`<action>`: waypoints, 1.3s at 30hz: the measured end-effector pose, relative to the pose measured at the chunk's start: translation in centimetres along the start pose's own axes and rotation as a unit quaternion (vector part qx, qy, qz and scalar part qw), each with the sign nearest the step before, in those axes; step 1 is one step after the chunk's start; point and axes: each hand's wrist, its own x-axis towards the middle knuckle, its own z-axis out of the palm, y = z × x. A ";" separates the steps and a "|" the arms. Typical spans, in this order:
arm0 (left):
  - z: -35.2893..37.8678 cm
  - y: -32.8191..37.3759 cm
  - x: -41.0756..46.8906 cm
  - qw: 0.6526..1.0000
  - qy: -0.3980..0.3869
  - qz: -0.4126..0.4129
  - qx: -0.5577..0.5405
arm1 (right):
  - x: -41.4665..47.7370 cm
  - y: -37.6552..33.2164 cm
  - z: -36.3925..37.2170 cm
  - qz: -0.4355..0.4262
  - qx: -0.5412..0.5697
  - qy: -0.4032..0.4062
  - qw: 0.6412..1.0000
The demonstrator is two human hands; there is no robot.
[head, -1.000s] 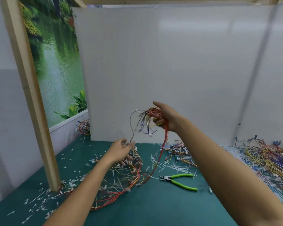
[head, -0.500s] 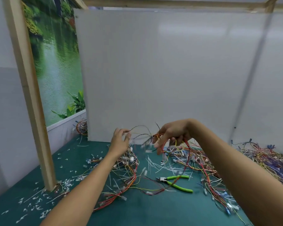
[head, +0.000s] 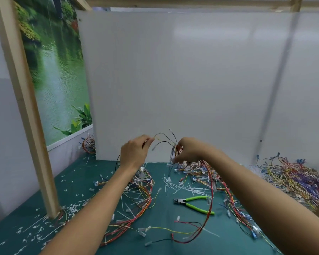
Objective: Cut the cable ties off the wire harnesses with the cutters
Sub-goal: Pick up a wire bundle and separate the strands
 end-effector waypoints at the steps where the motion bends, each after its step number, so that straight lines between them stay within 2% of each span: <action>1: -0.4 1.0 0.5 0.999 0.030 0.042 -0.004 | 0.1 -0.3 0.3 -0.006 0.000 -0.001 1.000; 4: -1.3 4.0 2.0 0.986 0.060 0.156 0.010 | 0.4 -0.5 0.9 -0.003 0.006 0.008 1.000; 6: -2.0 5.7 2.3 0.984 0.054 0.172 -0.007 | 0.6 -0.2 1.0 0.017 0.087 0.047 0.995; 8: -2.6 7.2 1.8 0.987 -0.002 0.134 -0.087 | 0.7 0.2 0.5 0.042 0.221 0.119 0.967; 9: -2.7 7.8 1.4 0.982 -0.063 0.090 -0.154 | 0.8 0.4 0.1 0.048 0.304 0.155 0.939; 10: -2.7 8.4 0.9 0.962 -0.134 0.033 -0.234 | 0.7 0.6 -0.5 0.047 0.395 0.182 0.899; 12: -2.8 8.4 -0.2 0.878 -0.243 -0.082 -0.404 | 0.3 0.9 -2.2 0.033 0.572 0.200 0.795; 13: -2.8 7.9 -0.8 0.827 -0.267 -0.135 -0.475 | -0.1 1.1 -3.1 0.020 0.643 0.199 0.740; 15: -2.4 6.3 -2.5 0.741 -0.260 -0.235 -0.573 | -1.0 1.5 -4.8 -0.013 0.733 0.198 0.651; 17: -1.4 4.6 -4.8 0.664 -0.225 -0.352 -0.620 | -1.9 2.0 -6.2 -0.046 0.776 0.195 0.597; 18: -0.7 3.8 -6.1 0.639 -0.227 -0.411 -0.610 | -2.3 2.2 -6.7 -0.063 0.792 0.186 0.577; 19: 0.0 3.0 -7.5 0.633 -0.246 -0.462 -0.571 | -2.7 2.5 -7.3 -0.082 0.809 0.169 0.558; 21: 1.3 1.5 -9.9 0.640 -0.298 -0.531 -0.469 | -3.7 2.8 -8.2 -0.122 0.842 0.111 0.514; 22: 1.7 0.7 -10.8 0.635 -0.313 -0.552 -0.441 | -4.1 3.0 -8.7 -0.142 0.863 0.077 0.479; 25: 1.9 -0.6 -11.5 0.624 -0.389 -0.560 -0.381 | -5.1 3.9 -9.5 -0.192 0.923 -0.037 0.332; 26: 2.0 -0.6 -11.6 0.623 -0.429 -0.550 -0.355 | -5.2 4.0 -9.5 -0.193 0.931 -0.074 0.302; 27: 2.1 -0.5 -11.7 0.623 -0.457 -0.542 -0.331 | -5.2 4.1 -9.4 -0.190 0.932 -0.100 0.294; 28: 2.3 -0.3 -12.0 0.627 -0.469 -0.538 -0.313 | -5.1 4.0 -9.2 -0.183 0.929 -0.112 0.301; 30: 2.9 -0.2 -12.3 0.647 -0.447 -0.543 -0.296 | -4.8 3.8 -8.3 -0.175 0.925 -0.149 0.304; 31: 3.0 -0.4 -12.4 0.666 -0.429 -0.539 -0.285 | -4.7 3.8 -7.8 -0.166 0.925 -0.165 0.300; 33: 3.2 -1.3 -12.3 0.732 -0.403 -0.501 -0.227 | -4.3 4.4 -6.9 -0.141 0.931 -0.155 0.298; 35: 2.8 -2.8 -12.1 0.802 -0.376 -0.448 -0.122 | -4.0 5.3 -6.5 -0.117 0.930 -0.088 0.337; 36: 2.6 -3.9 -12.1 0.821 -0.359 -0.437 -0.086 | -4.1 5.7 -6.5 -0.117 0.923 -0.071 0.361; 39: 1.3 -7.2 -12.0 0.840 -0.329 -0.429 -0.055 | -4.6 6.4 -6.5 -0.147 0.910 -0.086 0.377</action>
